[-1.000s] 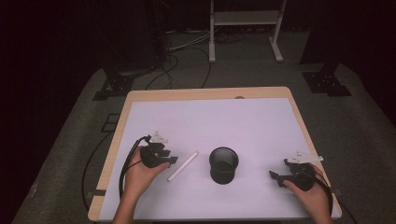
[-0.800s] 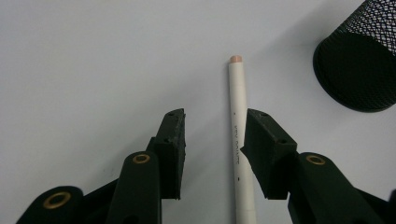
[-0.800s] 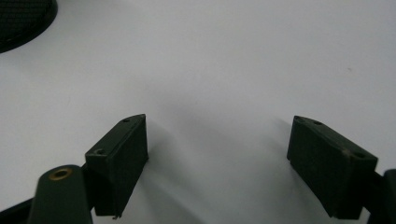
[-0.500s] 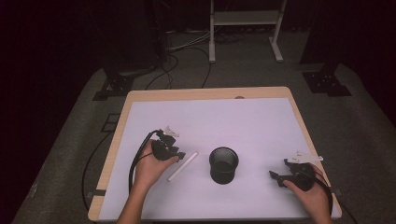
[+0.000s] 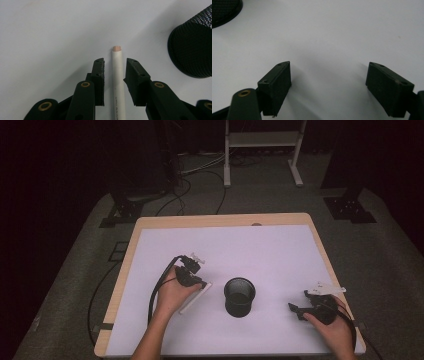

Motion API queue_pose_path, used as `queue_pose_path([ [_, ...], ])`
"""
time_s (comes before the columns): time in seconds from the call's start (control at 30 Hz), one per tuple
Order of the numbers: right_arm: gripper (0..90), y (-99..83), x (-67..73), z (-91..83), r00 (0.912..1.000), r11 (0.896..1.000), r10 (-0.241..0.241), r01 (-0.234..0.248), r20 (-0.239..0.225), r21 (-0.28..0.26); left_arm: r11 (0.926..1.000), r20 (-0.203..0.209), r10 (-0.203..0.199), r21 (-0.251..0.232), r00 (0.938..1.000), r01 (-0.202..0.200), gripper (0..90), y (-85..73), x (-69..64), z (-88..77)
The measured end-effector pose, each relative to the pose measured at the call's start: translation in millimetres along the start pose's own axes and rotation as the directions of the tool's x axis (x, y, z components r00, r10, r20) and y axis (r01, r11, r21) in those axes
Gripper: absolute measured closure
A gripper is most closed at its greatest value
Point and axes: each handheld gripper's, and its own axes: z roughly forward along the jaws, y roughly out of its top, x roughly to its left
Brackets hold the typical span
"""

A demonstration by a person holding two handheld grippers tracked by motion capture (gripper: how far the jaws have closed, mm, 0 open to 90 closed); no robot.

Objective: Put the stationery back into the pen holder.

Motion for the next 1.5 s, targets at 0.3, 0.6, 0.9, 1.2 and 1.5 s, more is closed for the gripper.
queue_pose_path([
  [0.3, 18.9, 0.0, 0.0, 0.0, 1.0000, 1.000, 0.000, 0.000, 0.000, 0.000, 0.9987, -0.003, 0.012, 0.050, 0.9999, -0.012, 71.2, 7.5, -4.3, 14.7],
  [0.6, 18.9, 0.0, -0.1, 0.0, 1.0000, 1.000, 0.000, 0.000, 0.000, 0.000, 0.9952, -0.014, 0.014, 0.097, 0.9998, -0.013, 75.4, 9.3, -4.7, 27.1],
  [0.9, 18.9, 0.0, 0.0, 0.0, 1.0000, 1.000, 0.000, 0.000, 0.000, 0.000, 0.9924, -0.018, 0.018, 0.122, 0.9997, -0.016, 77.0, 10.9, -5.1, 31.8],
  [1.2, 18.9, 0.0, -0.1, 0.0, 1.0000, 1.000, 0.000, 0.000, 0.000, 0.000, 0.9895, -0.036, 0.025, 0.143, 0.9990, -0.020, 78.5, 13.9, -8.1, 32.8],
  [1.5, 18.9, 0.0, -0.1, 0.0, 1.0000, 1.000, 0.002, -0.002, -0.001, 0.001, 0.9903, -0.008, 0.012, 0.138, 0.9999, -0.011, 78.6, 14.7, -6.1, 26.6],
])
